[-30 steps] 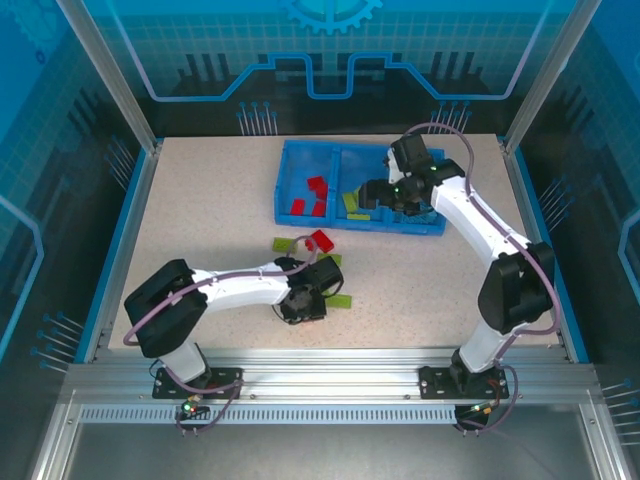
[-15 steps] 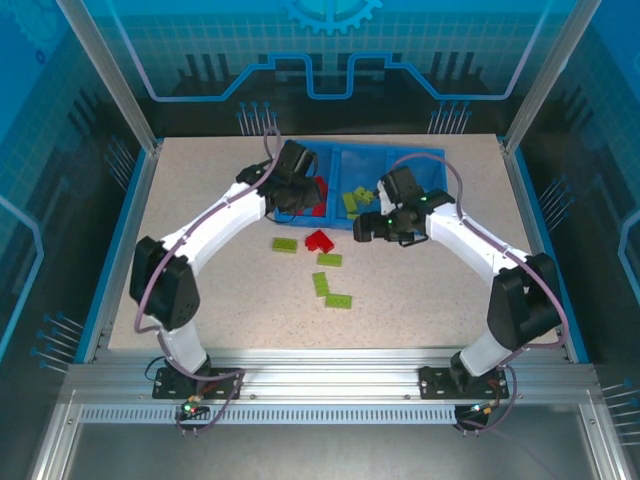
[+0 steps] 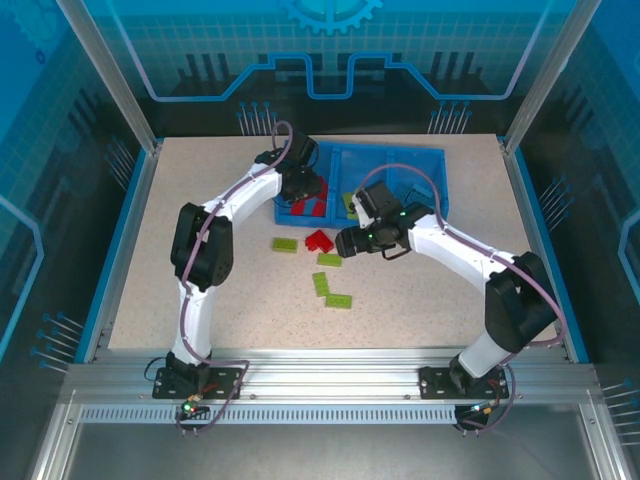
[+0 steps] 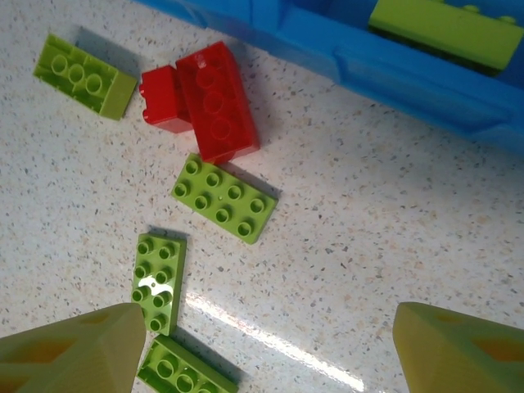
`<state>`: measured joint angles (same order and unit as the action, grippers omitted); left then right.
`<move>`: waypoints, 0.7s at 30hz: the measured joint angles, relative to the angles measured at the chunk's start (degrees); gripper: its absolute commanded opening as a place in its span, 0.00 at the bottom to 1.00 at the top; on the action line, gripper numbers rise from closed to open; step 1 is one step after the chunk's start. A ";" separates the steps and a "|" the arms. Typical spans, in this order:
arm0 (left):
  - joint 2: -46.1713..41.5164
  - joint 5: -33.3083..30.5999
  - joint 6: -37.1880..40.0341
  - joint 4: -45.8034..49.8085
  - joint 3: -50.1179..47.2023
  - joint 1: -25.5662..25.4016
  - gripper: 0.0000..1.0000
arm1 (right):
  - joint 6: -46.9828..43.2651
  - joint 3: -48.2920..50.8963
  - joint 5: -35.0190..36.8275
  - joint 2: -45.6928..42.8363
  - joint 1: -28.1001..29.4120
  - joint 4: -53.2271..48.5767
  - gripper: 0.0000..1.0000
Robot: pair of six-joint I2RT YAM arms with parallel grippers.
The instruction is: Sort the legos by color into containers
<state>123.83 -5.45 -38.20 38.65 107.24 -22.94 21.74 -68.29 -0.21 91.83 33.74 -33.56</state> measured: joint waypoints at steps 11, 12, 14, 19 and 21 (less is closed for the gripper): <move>-2.56 4.72 -2.91 -5.33 -4.15 0.02 0.98 | -14.47 4.20 -1.33 1.53 8.79 -0.87 0.83; -3.50 5.14 -2.95 -5.79 -5.42 0.00 0.99 | -16.04 4.20 -1.53 1.88 9.18 -1.11 0.83; -6.03 5.68 -3.48 -6.47 -8.13 -0.02 0.99 | -19.45 4.04 -1.55 3.15 9.99 -2.16 0.83; -13.20 6.78 -3.45 -8.41 -12.94 0.20 0.99 | -26.49 2.86 -1.55 8.04 13.70 -5.46 0.83; -16.24 7.17 -3.48 -9.31 -15.41 0.66 0.99 | -28.44 2.58 -1.60 9.29 15.08 -6.29 0.83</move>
<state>107.59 1.72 -41.67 29.34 91.83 -22.28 -6.70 -65.71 -1.80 101.12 48.82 -39.86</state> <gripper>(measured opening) 0.989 0.827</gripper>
